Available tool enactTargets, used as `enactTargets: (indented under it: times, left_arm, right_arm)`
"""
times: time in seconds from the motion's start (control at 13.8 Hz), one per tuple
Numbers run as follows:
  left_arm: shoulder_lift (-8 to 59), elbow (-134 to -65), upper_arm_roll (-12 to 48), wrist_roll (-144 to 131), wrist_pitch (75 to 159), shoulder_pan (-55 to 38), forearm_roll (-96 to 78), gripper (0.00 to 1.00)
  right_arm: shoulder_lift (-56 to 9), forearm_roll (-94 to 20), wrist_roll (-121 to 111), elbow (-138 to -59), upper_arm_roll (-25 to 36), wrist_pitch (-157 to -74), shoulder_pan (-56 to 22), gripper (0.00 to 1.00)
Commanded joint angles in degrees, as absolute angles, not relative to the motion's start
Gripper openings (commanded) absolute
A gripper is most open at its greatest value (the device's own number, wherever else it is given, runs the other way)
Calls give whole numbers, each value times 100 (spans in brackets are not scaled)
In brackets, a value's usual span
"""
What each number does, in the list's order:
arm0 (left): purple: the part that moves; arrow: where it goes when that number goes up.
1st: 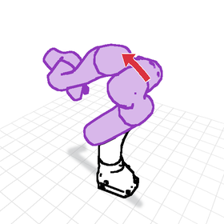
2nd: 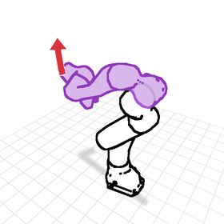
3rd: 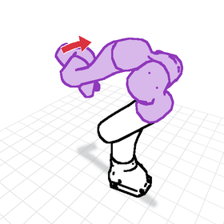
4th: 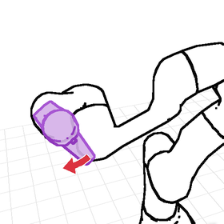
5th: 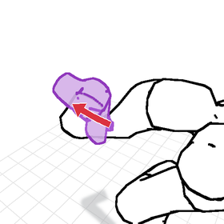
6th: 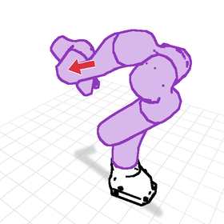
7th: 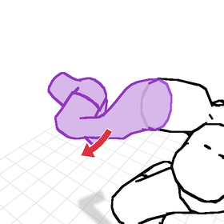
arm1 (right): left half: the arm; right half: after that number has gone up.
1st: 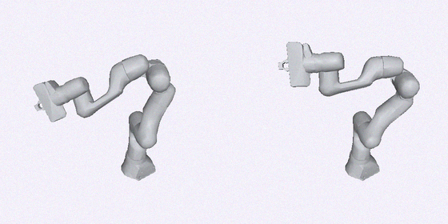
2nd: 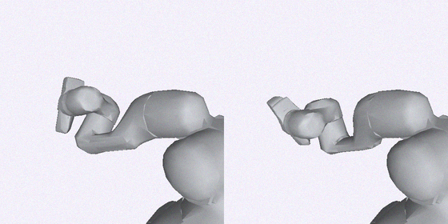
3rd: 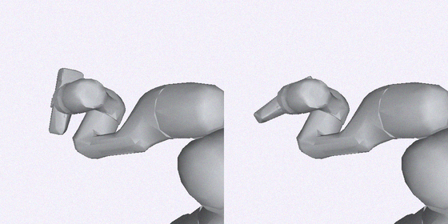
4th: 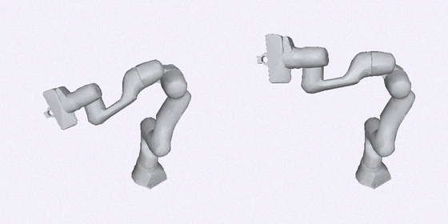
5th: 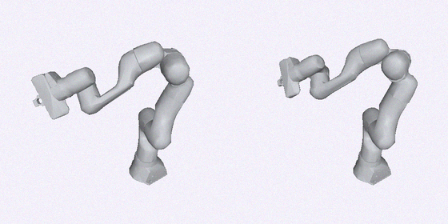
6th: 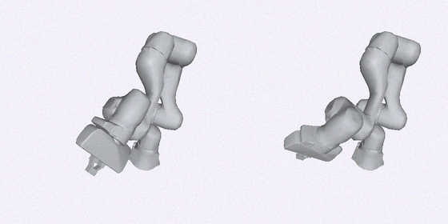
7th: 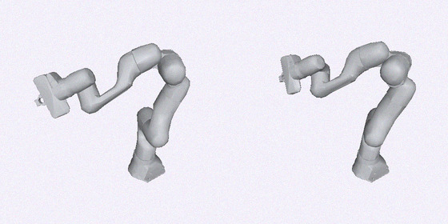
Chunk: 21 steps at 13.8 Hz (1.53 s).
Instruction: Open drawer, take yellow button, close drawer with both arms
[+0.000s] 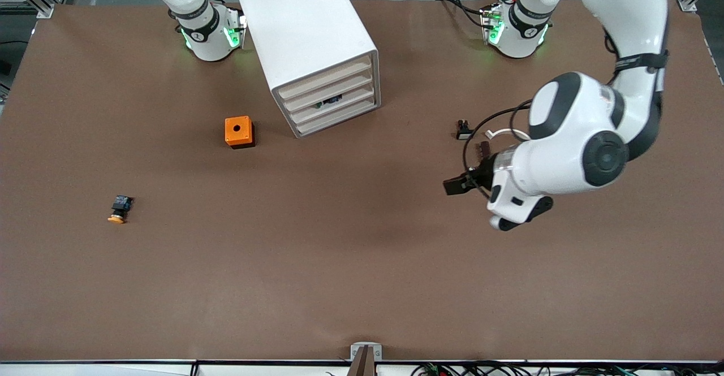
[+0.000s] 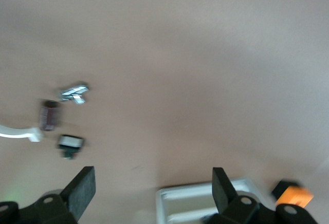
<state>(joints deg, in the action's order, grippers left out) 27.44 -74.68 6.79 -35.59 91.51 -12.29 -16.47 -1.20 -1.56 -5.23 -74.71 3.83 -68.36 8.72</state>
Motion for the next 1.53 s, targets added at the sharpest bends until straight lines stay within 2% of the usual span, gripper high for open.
enactTargets:
  times: [0.0, 0.15, 0.29, 0.44, 0.65, 0.87, 1.02, 1.45]
  left_arm:
    - [2295, -7602, 721, -2474, 8414, -871, -1311, 100]
    - [2067, -7637, 729, -1831, 7947, -678, -995, 100]
    - [1707, -8005, 729, -1400, 7901, -537, -783, 100]
    - [1286, -8488, 738, -943, 7962, -352, -589, 100]
    - [530, -9313, 738, -152, 8348, 69, -589, 100]
    - [-375, -10464, 738, 114, 9225, 272, -528, 100]
    - [-772, -10923, 756, 114, 9553, 272, -466, 100]
    - [-993, -10592, 791, -140, 9431, 255, -466, 100]
  right_arm:
    - [280, -229, -527, -7953, 308, -6978, 932, 100]
    - [561, -220, -527, -8348, 299, -7215, 818, 100]
    - [825, -97, -527, -8717, 343, -7478, 458, 100]
    - [888, -44, -527, -8789, 325, -7515, 457, 100]
    - [888, -44, -536, -8807, 316, -7497, 510, 100]
    - [888, -44, -536, -8807, 316, -7497, 501, 100]
    - [888, -53, -536, -8807, 316, -7506, 475, 100]
    - [888, -35, -545, -8798, 308, -7725, 466, 100]
